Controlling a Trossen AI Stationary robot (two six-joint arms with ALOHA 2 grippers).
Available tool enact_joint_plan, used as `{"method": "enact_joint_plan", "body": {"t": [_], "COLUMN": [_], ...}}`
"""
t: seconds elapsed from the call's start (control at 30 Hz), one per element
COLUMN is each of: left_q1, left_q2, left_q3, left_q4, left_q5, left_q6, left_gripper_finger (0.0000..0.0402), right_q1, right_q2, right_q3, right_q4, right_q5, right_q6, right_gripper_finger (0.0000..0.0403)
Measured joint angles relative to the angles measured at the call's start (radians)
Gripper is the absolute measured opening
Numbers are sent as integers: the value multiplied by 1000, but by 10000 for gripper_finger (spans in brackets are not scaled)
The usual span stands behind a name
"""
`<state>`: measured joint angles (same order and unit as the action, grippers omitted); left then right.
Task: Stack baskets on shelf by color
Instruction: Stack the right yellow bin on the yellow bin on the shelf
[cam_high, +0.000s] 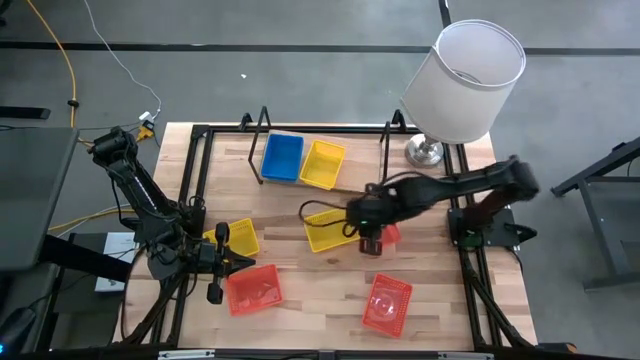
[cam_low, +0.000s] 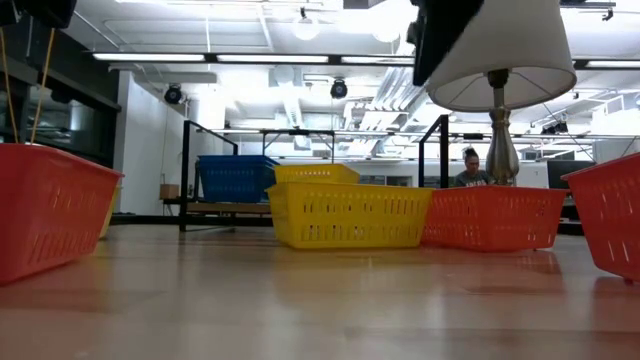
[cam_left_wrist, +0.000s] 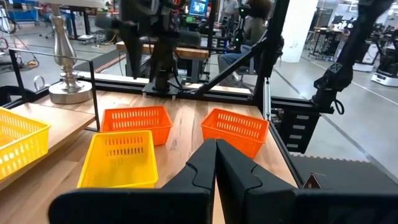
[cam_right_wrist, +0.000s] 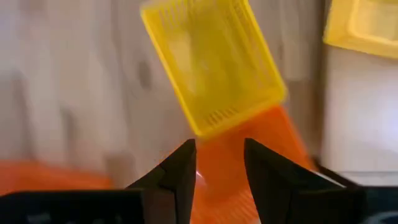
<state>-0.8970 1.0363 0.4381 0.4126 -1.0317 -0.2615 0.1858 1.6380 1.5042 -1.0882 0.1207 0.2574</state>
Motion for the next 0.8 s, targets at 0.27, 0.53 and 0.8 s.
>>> {"method": "enact_joint_plan", "body": {"t": [0.27,0.53,0.8], "left_q1": [0,0,30], "left_q2": [0,0,0], "left_q3": [0,0,0], "left_q4": [3,5,3], "left_q5": [-20,-27,-28], "left_q6": [-1,-7,-8], "left_gripper_finger": [0,0,0], "right_q1": [20,111,93], "right_q2": [-178,-37,123], "right_q3": [-397,-394,-195], "right_q4": [610,610,614], "right_q5": [-15,39,202], "right_q6": [483,584,320], "right_gripper_finger": [123,118,15]}}
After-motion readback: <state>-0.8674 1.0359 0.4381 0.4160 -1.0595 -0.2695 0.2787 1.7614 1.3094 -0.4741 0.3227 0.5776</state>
